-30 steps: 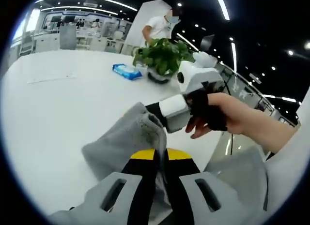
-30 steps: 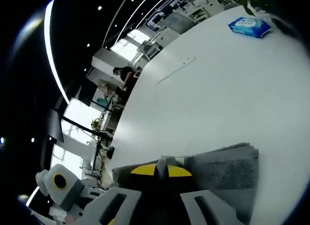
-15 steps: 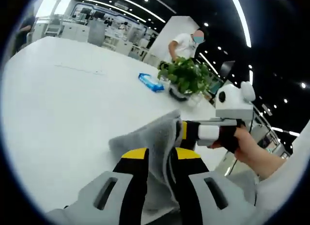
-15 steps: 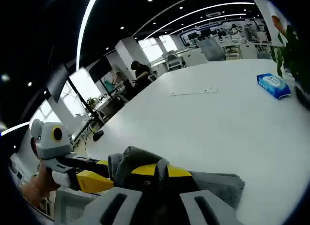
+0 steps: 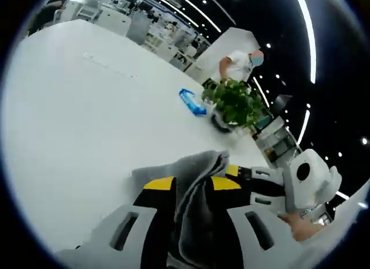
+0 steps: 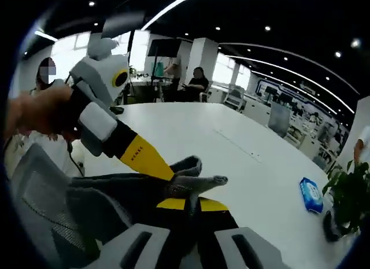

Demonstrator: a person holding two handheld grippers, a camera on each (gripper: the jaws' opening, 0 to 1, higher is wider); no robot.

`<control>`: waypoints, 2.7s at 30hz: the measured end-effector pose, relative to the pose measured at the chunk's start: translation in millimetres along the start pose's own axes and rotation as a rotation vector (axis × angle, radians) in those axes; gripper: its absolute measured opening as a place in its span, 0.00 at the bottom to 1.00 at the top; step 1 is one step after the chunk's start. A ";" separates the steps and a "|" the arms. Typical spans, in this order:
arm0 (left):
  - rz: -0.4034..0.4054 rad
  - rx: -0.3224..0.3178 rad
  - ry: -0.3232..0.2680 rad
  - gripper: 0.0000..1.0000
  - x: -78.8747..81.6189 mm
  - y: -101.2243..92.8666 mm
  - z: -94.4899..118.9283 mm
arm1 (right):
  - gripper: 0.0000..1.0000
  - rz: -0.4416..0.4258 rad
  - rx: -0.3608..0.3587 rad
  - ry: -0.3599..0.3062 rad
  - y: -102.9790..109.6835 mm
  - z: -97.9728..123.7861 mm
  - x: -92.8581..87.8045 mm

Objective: Open the folded towel by lifting each exposed corner and separating the folded layers until the towel lies flat within the target outline without major curled edges

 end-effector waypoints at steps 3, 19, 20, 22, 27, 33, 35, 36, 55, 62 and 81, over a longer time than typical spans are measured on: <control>0.037 -0.026 0.018 0.28 1.3 -3.1 0.5 | 0.01 0.040 0.000 0.000 5.6 -2.0 0.0; -0.033 0.050 0.020 0.04 -7.4 -8.2 -13.1 | 0.01 0.235 -0.019 0.001 14.1 -4.5 2.3; -0.026 0.054 0.017 0.04 -7.9 -8.8 -12.1 | 0.01 0.234 -0.019 0.000 14.0 -4.6 2.1; -0.047 0.063 0.013 0.03 -7.1 -7.0 -10.2 | 0.01 0.237 -0.018 -0.014 13.5 -5.1 2.6; -0.067 0.089 0.021 0.02 1.3 -1.4 -1.4 | 0.05 0.115 0.073 -0.058 13.5 -2.6 0.0; -0.077 0.121 0.037 0.02 11.9 5.4 14.3 | 0.07 -0.245 0.163 -0.272 -5.8 31.7 -5.5; -0.077 0.125 0.041 0.02 13.7 10.1 18.2 | 0.06 -0.276 0.124 -0.291 -18.6 43.7 -12.4; -0.077 0.129 0.038 0.02 13.4 10.5 19.4 | 0.06 -0.275 0.101 -0.293 -24.1 47.8 -15.6; -0.072 0.174 0.039 0.03 6.6 16.5 31.0 | 0.00 -0.185 0.254 0.260 28.4 -1.5 -106.5; -0.070 0.175 0.042 0.03 7.5 22.1 32.0 | 0.00 -0.120 0.244 0.256 29.0 -3.2 -108.3; -0.142 0.234 0.122 0.03 15.6 39.5 41.1 | 0.00 -0.195 0.173 0.311 16.8 5.0 -116.4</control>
Point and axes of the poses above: the point that each gripper's makers call its tool centre point, and the gripper's own axes: z roughly backward along the fingers, y roughly to its left, x roughly out of its top, the point moved 10 cm from there along z, roughly backward along the fingers, and after that the axes turned 4 degrees about -x, right-handed, at the moved point
